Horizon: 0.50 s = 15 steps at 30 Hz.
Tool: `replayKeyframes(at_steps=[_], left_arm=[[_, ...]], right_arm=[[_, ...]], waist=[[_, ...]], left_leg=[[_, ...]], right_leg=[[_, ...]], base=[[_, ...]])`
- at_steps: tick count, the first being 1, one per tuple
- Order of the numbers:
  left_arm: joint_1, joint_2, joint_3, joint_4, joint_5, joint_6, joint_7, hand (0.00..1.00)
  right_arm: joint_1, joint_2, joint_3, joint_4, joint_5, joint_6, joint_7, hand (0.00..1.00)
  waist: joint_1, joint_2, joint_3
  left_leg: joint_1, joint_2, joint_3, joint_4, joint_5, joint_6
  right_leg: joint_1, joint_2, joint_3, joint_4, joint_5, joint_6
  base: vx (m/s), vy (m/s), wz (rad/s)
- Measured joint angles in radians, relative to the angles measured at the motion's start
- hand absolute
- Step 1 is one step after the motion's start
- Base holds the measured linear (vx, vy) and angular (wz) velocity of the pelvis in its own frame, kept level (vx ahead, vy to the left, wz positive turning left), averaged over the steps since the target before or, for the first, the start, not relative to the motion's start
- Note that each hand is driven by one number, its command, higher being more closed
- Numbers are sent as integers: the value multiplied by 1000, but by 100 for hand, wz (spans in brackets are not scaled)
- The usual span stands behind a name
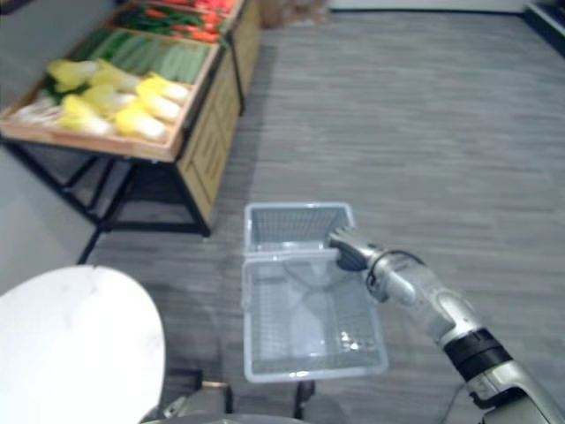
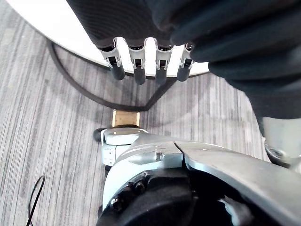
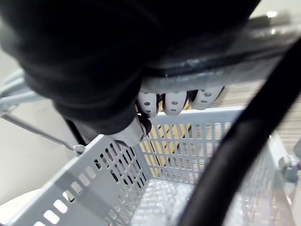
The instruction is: Pick vegetable in the basket
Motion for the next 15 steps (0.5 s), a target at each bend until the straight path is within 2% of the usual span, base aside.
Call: replayKeyframes(at_steps=[1, 3, 6, 10, 11, 13, 14, 15], left_arm=[[-3, 3, 0, 1, 0, 0, -2, 0], [-6, 14, -8, -8, 0, -5, -7, 0], [-12, 24, -23, -11, 0, -8, -20, 0], [-11, 29, -42, -11, 0, -9, -23, 0], [-11, 31, -49, -10, 0, -8, -25, 0], [-11, 31, -64, -8, 0, -7, -31, 0], [-12, 40, -77, -10, -1, -8, -33, 0], [-12, 48, -88, -9, -1, -8, -34, 0]], right_arm=[[9, 10, -8, 8, 0, 1, 1, 100], [65, 15, -46, 15, 12, 1, 2, 100], [127, 27, -124, 20, 15, -1, 2, 100], [167, 53, -136, 41, 15, 1, 2, 100], [171, 66, -137, 60, 14, 1, 2, 100], [171, 94, -147, 94, 13, 15, 3, 100], [171, 114, -171, 106, 13, 21, 2, 100], [171, 119, -181, 107, 11, 24, 2, 100]], waist=[[1, -11, 4], [-6, -42, 5], [-8, -49, 4], [-5, -48, 3], [-3, -46, 3], [-3, -30, 10], [-4, -40, 25], [-4, -44, 33]], left_leg=[[5, -10, 21, 0, 19, 0], [17, -51, 90, 4, 16, 20], [36, -106, 139, 8, 14, 42], [44, -116, 168, 42, -26, 83], [55, -108, 175, 42, -39, 83], [94, -81, 189, 28, -82, 102], [134, -85, 200, 8, -97, 116], [156, -91, 206, 0, -104, 124]], right_leg=[[-5, -6, 27, 2, 7, 4], [0, -52, 80, -46, 43, 50], [17, -105, 121, -85, 65, 79], [11, -114, 141, -65, 70, 88], [-9, -105, 140, -22, 70, 88], [-81, -80, 115, 159, 69, 87], [-136, -91, 86, 313, 65, 80], [-159, -106, 68, 390, 66, 78]], base=[[154, 308, -102], [141, 302, -62], [95, 272, -35], [51, 136, -33], [38, 95, -42], [-4, 106, -40], [-46, 96, -23], [-54, 67, -9]])
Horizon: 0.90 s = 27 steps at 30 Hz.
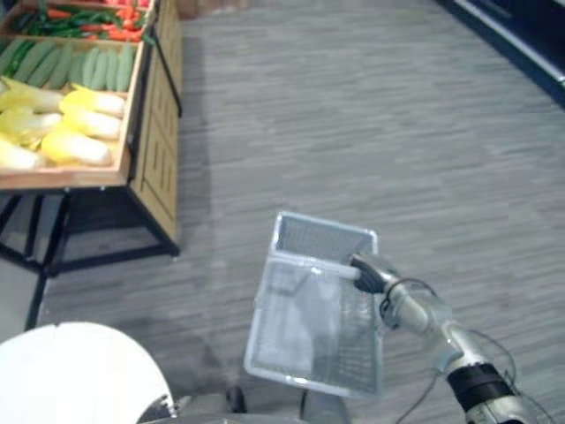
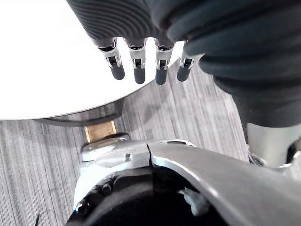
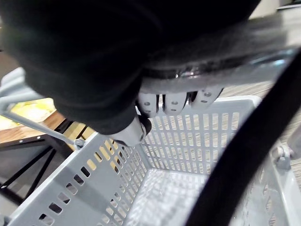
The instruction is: Pick vegetable in the basket
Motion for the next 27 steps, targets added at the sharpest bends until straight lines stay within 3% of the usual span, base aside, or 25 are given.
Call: replayKeyframes(at_steps=[2, 3, 5, 7, 10, 12, 13, 14, 15, 17, 18, 19, 20, 23, 25, 27], left_arm=[[4, 17, -28, 4, 0, 3, -8, 0], [4, 20, -33, 4, 0, 4, -8, 0], [-2, 21, -42, -1, 0, 3, -14, 0], [-4, 17, -41, -16, -7, 5, -17, 0], [-21, 11, -43, -18, -6, 10, -17, 0], [-21, 14, -42, -18, -5, 11, -16, 0], [-13, 26, -40, -19, -4, 11, -15, 0], [-18, 10, -24, -15, -3, 14, -8, 0], [-19, -18, -21, -14, -2, 11, -4, 0], [-20, -29, 7, -19, -7, 10, -6, 0], [-26, -26, 22, -18, -8, 12, -1, 0], [-26, -29, 29, -20, -8, 12, 0, 0], [-26, -33, 36, -27, -10, 9, -1, 0], [-24, -31, 39, -32, -10, 7, 1, 0], [-28, -33, 47, -37, -11, 7, 1, 0], [-29, -33, 46, -25, -9, 11, -1, 0]], right_arm=[[1, 1, -25, 4, -2, 5, -2, 100], [1, 2, -33, 4, -2, 7, -5, 100], [-3, 2, -64, 4, -2, 9, -13, 100], [-19, 1, -87, 6, -2, 13, -23, 100], [-41, 8, -92, 46, -3, 17, -24, 100], [-34, 30, -93, 58, -13, 31, -24, 100], [-16, 45, -93, 62, -14, 36, -23, 100], [-16, 47, -102, 85, -14, 41, -23, 100], [-18, 46, -105, 92, -14, 53, -23, 100], [-18, 45, -108, 92, -12, 54, -23, 100], [-17, 42, -109, 92, -12, 68, -23, 100], [-17, 40, -109, 93, -12, 78, -23, 100], [-13, 38, -112, 96, -12, 89, -24, 100], [-11, 37, -143, 97, -6, 92, -33, 100], [-22, 38, -163, 97, 11, 92, -50, 100], [-19, 40, -172, 97, 25, 93, -55, 100]], waist=[[-23, -4, 14], [-26, 0, 14], [-29, 7, 15], [-26, 8, 20], [-21, 16, 31], [-31, 15, 28], [-46, 11, 5], [-40, 47, -11], [-21, 67, -19], [-20, 68, -19], [-16, 50, -7], [-9, 51, -7], [5, 45, -4], [18, 37, -5], [39, 37, -5], [47, 34, -2]], left_leg=[[66, -19, -7, 2, -27, 39], [72, -19, -13, 1, -30, 41], [67, -13, -23, 1, -30, 39], [50, -9, -36, 3, -29, 25], [84, 5, -61, -16, -54, -19], [128, 26, -103, -31, -88, -68], [144, 57, -136, -27, -112, -98], [119, 112, -170, 33, -97, -115], [61, 159, -188, 154, -55, -129], [-42, 199, -189, 365, 63, -113], [-137, 240, -183, 571, 184, -99], [-165, 251, -172, 650, 180, -94], [-200, 256, -141, 767, 162, -90], [-308, 221, -70, 838, 117, -78], [-403, 196, -16, 767, 91, -79], [-450, 130, 96, 510, 82, -59]], right_leg=[[-54, -74, -73, 182, -23, -43], [-58, -84, -93, 170, -38, -65], [-77, -99, -114, 38, -42, -71], [-89, -113, -113, -203, -17, -44], [-84, -137, -137, -399, 2, -15], [-63, -147, -148, -357, 0, -18], [-40, -128, -163, -311, -7, -32], [-45, -95, -200, -250, 21, -22], [-38, -64, -230, -214, -20, -46], [1, -45, -273, -193, -67, -56], [80, -28, -305, -215, -99, -77], [119, -18, -311, -237, -101, -80], [206, -6, -317, -290, -102, -82], [344, 5, -346, -400, -111, -83], [374, 15, -362, -451, -121, -67], [425, 8, -396, -476, -155, -24]], base=[[14, 72, 20], [81, 94, 27], [120, 40, 16], [263, -64, 13], [340, -171, 27], [428, -314, 66], [511, -403, 86], [718, -596, 72], [624, -515, 37], [527, -419, 37], [436, -319, 44], [613, -436, 30], [386, -253, 10], [461, -231, 14], [281, -45, -4], [372, 45, 23]])
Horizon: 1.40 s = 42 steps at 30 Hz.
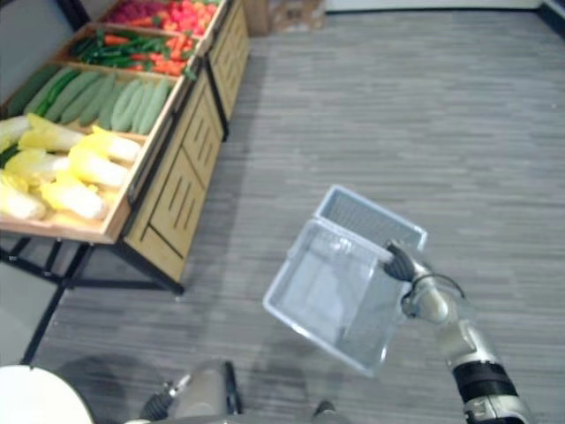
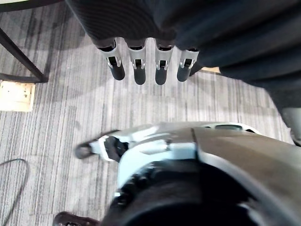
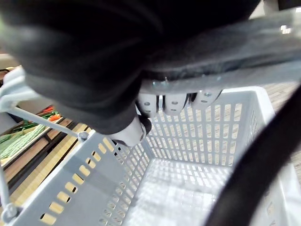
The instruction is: Pick vegetable in the basket
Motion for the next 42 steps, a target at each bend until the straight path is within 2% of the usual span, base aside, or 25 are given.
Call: replayKeyframes(at_steps=[2, 3, 5, 7, 9, 10, 11, 12, 14, 15, 18, 20, 21, 24, 26, 27, 28, 29, 30, 32, 34, 36, 37, 38, 42], left_arm=[[1, -2, -6, 10, 7, 9, -2, 0], [5, -2, -9, 22, 13, 17, -5, 0], [-1, 13, 8, 7, 23, 21, -5, 0], [-1, 13, 49, -1, 44, 22, -5, 0], [2, -4, 88, 10, 49, 23, -4, 0], [14, 0, 90, 9, 49, 26, -3, 0], [31, 17, 74, 2, 49, 31, -2, 0], [37, 40, 61, -8, 49, 34, 3, 0], [38, 55, 49, -15, 49, 40, 5, 0], [38, 55, 46, -20, 48, 41, 5, 0], [36, 45, 19, -54, 36, 40, 11, 0], [18, 45, 20, -57, 32, 40, 17, 0], [19, 43, 20, -70, 32, 40, 19, 0], [19, 48, 32, -82, 31, 39, 19, 0], [23, 47, 33, -81, 31, 38, 19, 0], [38, 51, 38, -82, 31, 35, 19, 0], [41, 54, 47, -77, 31, 35, 19, 0], [40, 4, 53, -61, 32, 38, 18, 0], [45, -16, 53, -60, 31, 37, 18, 0], [46, -34, 79, -38, 30, 39, 19, 0], [40, -37, 82, -39, 16, 40, 19, 0], [40, -42, 102, -35, 0, 40, 20, 0], [40, -41, 112, -34, -2, 40, 21, 0], [40, -32, 113, -34, -8, 39, 22, 0], [36, -32, 128, -44, -9, 36, 37, 0]], right_arm=[[8, 0, -18, 0, 0, 1, -5, 100], [8, 5, -25, 1, 0, 2, -9, 100], [-8, 25, -13, 3, 0, -2, -11, 100], [-26, 34, -4, 6, -1, -1, -10, 100], [-28, 42, 41, 7, -2, 0, -7, 100], [-26, 69, 62, 16, -2, -2, -8, 100], [-26, 114, 78, 29, -2, -10, -7, 100], [-27, 154, 94, 40, -2, -13, -7, 100], [-24, 180, 105, 68, -2, -18, -6, 100], [-18, 180, 103, 72, -2, -18, -6, 100], [36, 177, 59, 71, -3, -16, -7, 100], [56, 175, -5, 75, -1, -15, -10, 100], [65, 175, -47, 94, 1, -13, -13, 100], [74, 173, -127, 155, 4, -4, -15, 100], [96, 170, -194, 205, 4, 1, -17, 100], [121, 171, -243, 244, 4, 5, -18, 100], [133, 166, -274, 267, 4, 7, -18, 100], [129, 151, -354, 327, 8, 28, -29, 100], [123, 147, -382, 347, 8, 35, -41, 100], [106, 139, -434, 402, 18, 54, -57, 100], [105, 137, -487, 429, 42, 73, -62, 100], [107, 136, -529, 467, 53, 81, -79, 100], [107, 136, -548, 494, 58, 84, -83, 100], [111, 138, -565, 511, 71, 90, -86, 100], [128, 140, -633, 551, 117, 98, -105, 100]], waist=[[0, 4, -2], [17, 11, -7], [15, -40, -4], [32, -46, -3], [53, -53, -2], [60, -59, -4], [61, -84, -10], [55, -109, -16], [35, -117, -17], [32, -115, -16], [-19, -105, -14], [-35, -96, -11], [-46, -86, -13], [-41, -80, -11], [-43, -87, -14], [-46, -110, -22], [-51, -113, -25], [-44, -51, -34], [-43, -33, -36], [-48, -5, -40], [-51, -5, -40], [-59, -4, -40], [-68, -9, -37], [-76, -26, -29], [-100, -27, -31]], left_leg=[[20, -63, 88, -291, 78, 26], [35, -90, 105, -443, 212, 119], [23, -128, 101, -417, 170, 132], [-14, -94, 138, -296, 107, 185], [53, -92, 193, -277, 40, 197], [136, -117, 184, -348, 8, 187], [206, -146, 179, -412, 1, 174], [248, -163, 156, -438, -4, 165], [319, -181, 93, -461, -16, 179], [350, -191, 69, -482, -18, 182], [484, -239, -100, -557, -27, 189], [508, -243, -212, -537, -56, 181], [510, -226, -277, -497, -83, 156], [522, -190, -414, -432, -148, 84], [530, -169, -479, -399, -191, 32], [543, -168, -522, -380, -229, 0], [544, -163, -545, -369, -248, -12], [538, -103, -575, -355, -253, -31], [535, -83, -582, -355, -236, -37], [515, -36, -585, -363, -138, -55], [480, -25, -580, -342, -54, -60], [436, -9, -548, -286, 15, -93], [411, 0, -494, -236, 73, -122], [387, 18, -411, -180, 119, -121], [294, 90, -17, -225, 39, -70]], right_leg=[[49, -1, -39, -3, -43, 36], [72, 15, -42, -6, -70, 46], [70, 8, -14, -22, -51, 2], [90, 9, 18, -23, 12, 66], [110, -12, 43, 81, 36, 77], [52, -58, 65, 300, 34, 80], [-69, -127, 129, 616, 107, 162], [-208, -142, 223, 910, 196, 202], [-339, -121, 279, 1169, 200, 192], [-364, -118, 285, 1202, 189, 172], [-462, -142, 260, 1067, 81, -1], [-478, -149, 248, 830, 59, -32], [-461, -126, 272, 595, 65, -23], [-458, -92, 384, 248, 86, 2], [-443, -90, 428, 173, 104, 23], [-418, -97, 440, 156, 108, 30], [-417, -101, 443, 182, 183, 74], [-427, -65, 374, 258, 116, 51], [-427, -54, 351, 279, 99, 42], [-425, -38, 280, 342, 50, 8], [-408, -39, 235, 334, 38, -11], [-366, -31, 191, 296, 30, -24], [-314, -31, 161, 260, 27, -29], [-259, -49, 135, 220, 27, -30], [-177, -84, 22, 140, 28, -30]], base=[[423, 122, 41], [462, 152, 32], [454, 104, 41], [404, 128, 34], [395, 204, 17], [444, 272, 16], [512, 279, 36], [355, 124, 46], [343, 49, 74], [389, 20, 113], [391, -43, 156], [473, -154, 182], [461, -210, 172], [496, -316, 148], [493, -443, 160], [595, -649, 166], [579, -626, 143], [378, -413, 92], [414, -398, 77], [392, -445, 54], [287, -345, 58], [243, -257, 61], [200, -194, 69], [185, -174, 71], [98, -31, 82]])
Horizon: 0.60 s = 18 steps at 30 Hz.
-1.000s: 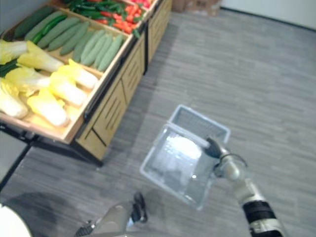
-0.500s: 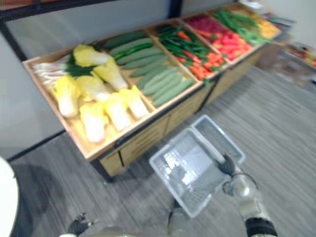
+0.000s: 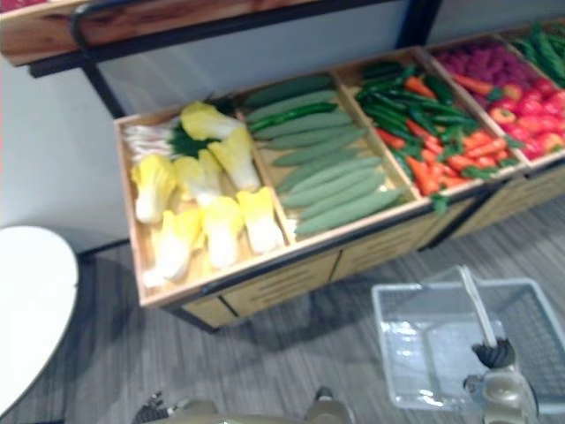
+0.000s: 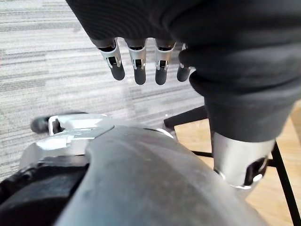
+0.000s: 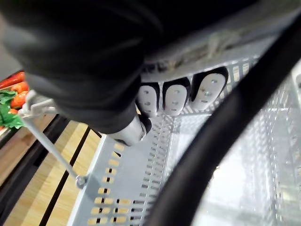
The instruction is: Pick vegetable in the basket
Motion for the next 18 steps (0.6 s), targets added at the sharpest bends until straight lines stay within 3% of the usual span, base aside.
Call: replayKeyframes(at_steps=[1, 2, 3, 5, 8, 12, 15, 17, 18], left_arm=[[-2, -3, 2, 0, 1, 0, 7, 0], [-7, -6, 2, 0, 1, 1, 9, 0], [-9, -7, 5, 1, 3, 6, 14, 0], [-15, -6, 9, 2, 6, 6, 18, 0], [-13, 0, 28, 5, 11, 7, 26, 0], [-11, -3, 29, 13, 13, 7, 25, 0], [-17, 0, 8, 13, 21, 7, 25, 0], [-16, 7, -16, 14, 22, 7, 25, 0], [-22, 21, -24, 13, 21, 7, 26, 0]], right_arm=[[0, 1, -23, 16, 10, 0, -3, 100], [1, 2, -54, 30, 14, 4, -4, 100], [0, 14, -92, 45, 28, 5, -8, 100], [-1, 20, -116, 74, 47, 5, -17, 100], [-52, 64, -130, 133, 60, 11, -19, 100], [-72, 118, -116, 136, 78, 11, -15, 100], [-70, 121, -116, 141, 80, 14, -15, 100], [-56, 124, -116, 141, 85, 20, -15, 100], [-55, 134, -107, 144, 85, 22, -15, 100]], waist=[[-4, 5, -1], [-3, 13, -1], [-3, 17, -6], [-5, 24, -10], [3, -3, 2], [24, 2, 2], [28, 12, 3], [25, -5, 12], [24, -19, 16]], left_leg=[[-6, -9, 48, -82, 24, 14], [-15, -24, 71, -175, 105, 20], [-6, -44, 70, -250, 122, 16], [2, -79, 62, -342, 121, 14], [8, -107, 63, -365, 121, 15], [44, -112, 72, -368, 106, 18], [42, -131, 92, -358, 81, 23], [59, -150, 98, -328, 36, 41], [74, -162, 101, -333, 20, 44]], right_leg=[[0, -5, -23, -4, 4, 8], [0, -5, -44, -9, 7, 14], [2, -6, -60, -28, 17, 30], [12, -9, -86, -79, 42, 57], [53, -10, -103, -163, 91, 74], [55, -19, -69, -141, 92, 77], [8, -57, -42, -59, 50, 90], [-7, -106, -31, 42, 12, 115], [-38, -136, -7, 136, 23, 105]], base=[[40, 132, 78], [18, 182, 66], [21, 166, 53], [22, 208, 58], [-15, 143, 25], [-38, 44, -19], [-34, 67, -18], [-2, 107, -8], [-12, 95, -7]])
